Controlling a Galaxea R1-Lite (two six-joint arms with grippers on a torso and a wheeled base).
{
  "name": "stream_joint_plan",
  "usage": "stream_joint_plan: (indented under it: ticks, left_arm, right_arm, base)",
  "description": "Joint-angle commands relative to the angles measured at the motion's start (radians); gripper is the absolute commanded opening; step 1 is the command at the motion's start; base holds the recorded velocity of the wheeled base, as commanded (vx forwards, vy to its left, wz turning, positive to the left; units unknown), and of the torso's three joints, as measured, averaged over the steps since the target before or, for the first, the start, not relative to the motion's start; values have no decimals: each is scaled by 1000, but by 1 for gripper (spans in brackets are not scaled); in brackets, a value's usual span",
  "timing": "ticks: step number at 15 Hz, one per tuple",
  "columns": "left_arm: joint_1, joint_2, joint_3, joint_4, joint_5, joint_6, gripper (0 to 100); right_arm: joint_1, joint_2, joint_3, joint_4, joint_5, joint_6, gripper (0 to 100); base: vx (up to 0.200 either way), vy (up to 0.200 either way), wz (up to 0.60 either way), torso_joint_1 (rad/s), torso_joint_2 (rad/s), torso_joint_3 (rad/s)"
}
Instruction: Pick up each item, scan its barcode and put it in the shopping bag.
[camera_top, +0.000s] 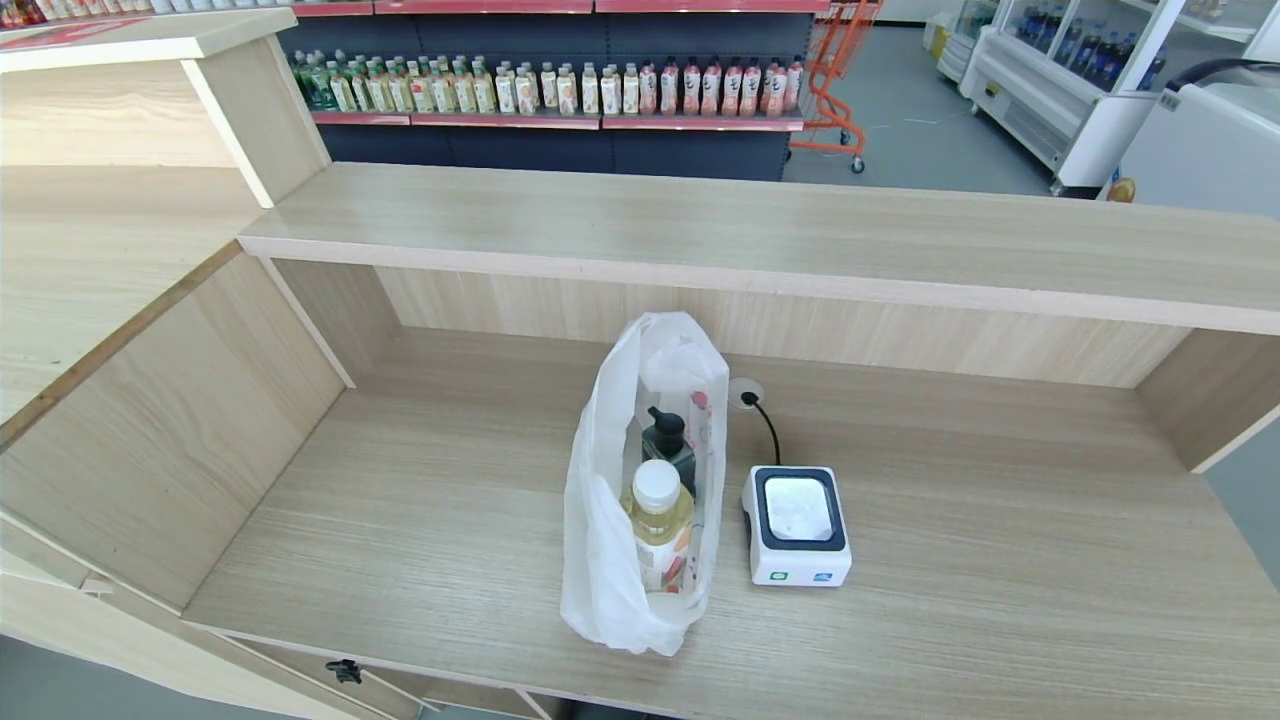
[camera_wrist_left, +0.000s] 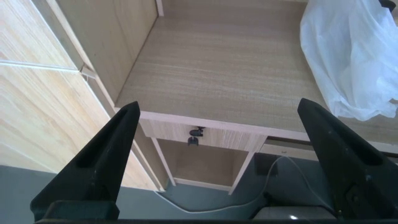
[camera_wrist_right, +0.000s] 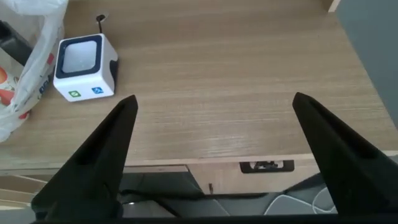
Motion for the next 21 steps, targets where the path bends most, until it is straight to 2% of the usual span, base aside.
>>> stream_joint_plan:
  ticks: [1,12,17,21]
  left_arm:
    - [0,0,0,0,0,0,100]
    - [0,1,0,0,0,-2,100]
    - [0,0,0,0,0,3,100]
    - [0,0,0,0,0,0,100]
  right_arm:
    - [0,-18,0,9,0,6,0]
    - [0,-18,0,9,-2,12,0]
    - [0,-18,0,9,-2,12,0]
    - [0,-18,0,9,-2,12,0]
  base:
    - [0,0,0,0,0,0]
    - [0,0,0,0,0,0]
    - [0,-200,0,1,2,2]
    - [0,0,0,0,0,0]
